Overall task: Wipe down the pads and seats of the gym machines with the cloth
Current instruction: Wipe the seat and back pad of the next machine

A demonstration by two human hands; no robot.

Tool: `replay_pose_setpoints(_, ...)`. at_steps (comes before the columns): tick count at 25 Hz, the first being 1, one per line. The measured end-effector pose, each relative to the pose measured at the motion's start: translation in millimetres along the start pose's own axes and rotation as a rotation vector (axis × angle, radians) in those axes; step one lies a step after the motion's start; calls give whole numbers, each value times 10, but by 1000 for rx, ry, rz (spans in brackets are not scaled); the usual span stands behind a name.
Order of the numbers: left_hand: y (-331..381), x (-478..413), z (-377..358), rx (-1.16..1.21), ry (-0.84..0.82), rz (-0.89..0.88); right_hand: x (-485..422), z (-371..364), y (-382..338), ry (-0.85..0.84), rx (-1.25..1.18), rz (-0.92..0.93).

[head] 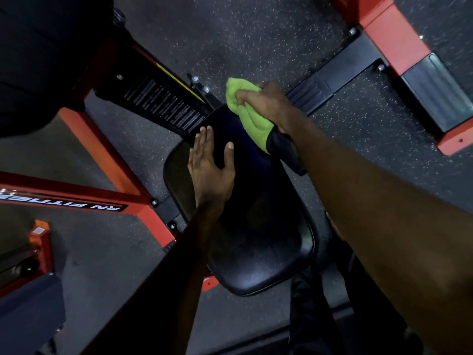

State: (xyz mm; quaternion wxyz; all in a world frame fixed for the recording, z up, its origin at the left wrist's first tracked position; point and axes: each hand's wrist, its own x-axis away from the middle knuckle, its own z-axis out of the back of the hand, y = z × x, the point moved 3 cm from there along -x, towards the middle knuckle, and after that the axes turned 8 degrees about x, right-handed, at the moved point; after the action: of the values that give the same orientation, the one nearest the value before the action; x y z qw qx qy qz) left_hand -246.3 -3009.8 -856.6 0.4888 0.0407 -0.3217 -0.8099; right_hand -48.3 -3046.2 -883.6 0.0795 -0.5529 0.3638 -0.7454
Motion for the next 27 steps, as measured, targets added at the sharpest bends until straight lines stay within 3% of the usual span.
replay_pose_setpoints(3, -23, 0, 4, -9, 10, -8, 122, 0, 188, 43, -50, 60)
replay_pose_setpoints(12, 9, 3, 13, 2, -8, 15, 335, 46, 401, 52, -135, -21)
replay_pose_setpoints(19, 12, 5, 34, 22, -25, 33, 1385, 83, 1085, 127, -96, -10)
replay_pose_setpoints(23, 37, 4, 64, 82, -25, 27, 1560, 85, 1040, 175, -146, -54)
replay_pose_setpoints(27, 28, 198, 151, 86, 30, -22, 1995, 74, 1147, 282, -19, -9)
